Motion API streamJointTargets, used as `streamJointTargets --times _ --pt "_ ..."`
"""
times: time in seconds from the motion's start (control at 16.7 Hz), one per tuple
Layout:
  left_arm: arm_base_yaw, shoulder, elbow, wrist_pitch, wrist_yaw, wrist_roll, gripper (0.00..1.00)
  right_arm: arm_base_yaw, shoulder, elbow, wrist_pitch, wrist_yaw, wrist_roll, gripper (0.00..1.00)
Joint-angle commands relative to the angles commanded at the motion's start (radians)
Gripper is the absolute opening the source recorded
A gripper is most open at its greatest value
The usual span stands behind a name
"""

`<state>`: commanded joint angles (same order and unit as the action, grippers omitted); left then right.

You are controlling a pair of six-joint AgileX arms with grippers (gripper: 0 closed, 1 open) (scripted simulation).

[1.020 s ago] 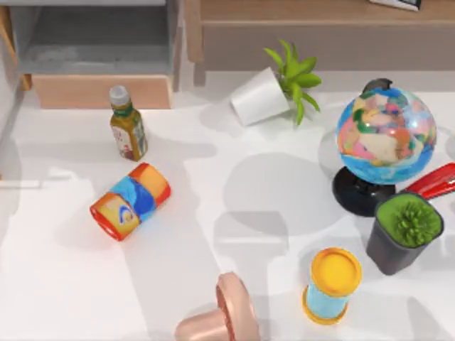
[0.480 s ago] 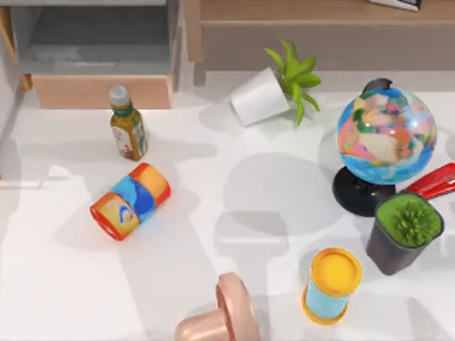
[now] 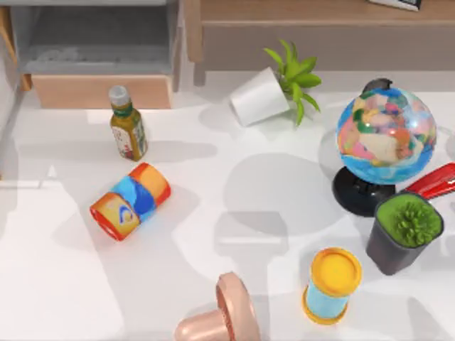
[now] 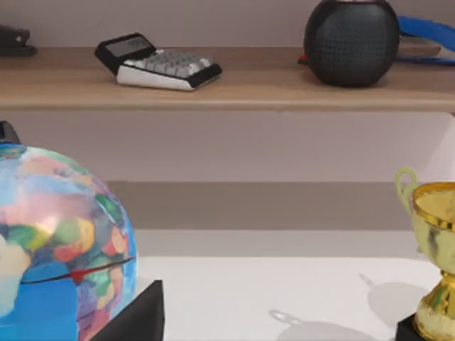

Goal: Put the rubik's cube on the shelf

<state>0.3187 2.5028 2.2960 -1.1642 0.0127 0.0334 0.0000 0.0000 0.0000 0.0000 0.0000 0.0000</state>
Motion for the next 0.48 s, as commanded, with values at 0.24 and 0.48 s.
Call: streamJointTargets --times 0.24,0.48 --pt "0.0 0.0 0.0 0.0 0.0 0.0 0.77 0.0 0.0 0.0 0.0 0.0 0.0 1.0" --pt "0.0 0.0 0.0 0.0 0.0 0.0 0.47 0.0 0.0 0.0 0.0 0.0 0.0 1.0"
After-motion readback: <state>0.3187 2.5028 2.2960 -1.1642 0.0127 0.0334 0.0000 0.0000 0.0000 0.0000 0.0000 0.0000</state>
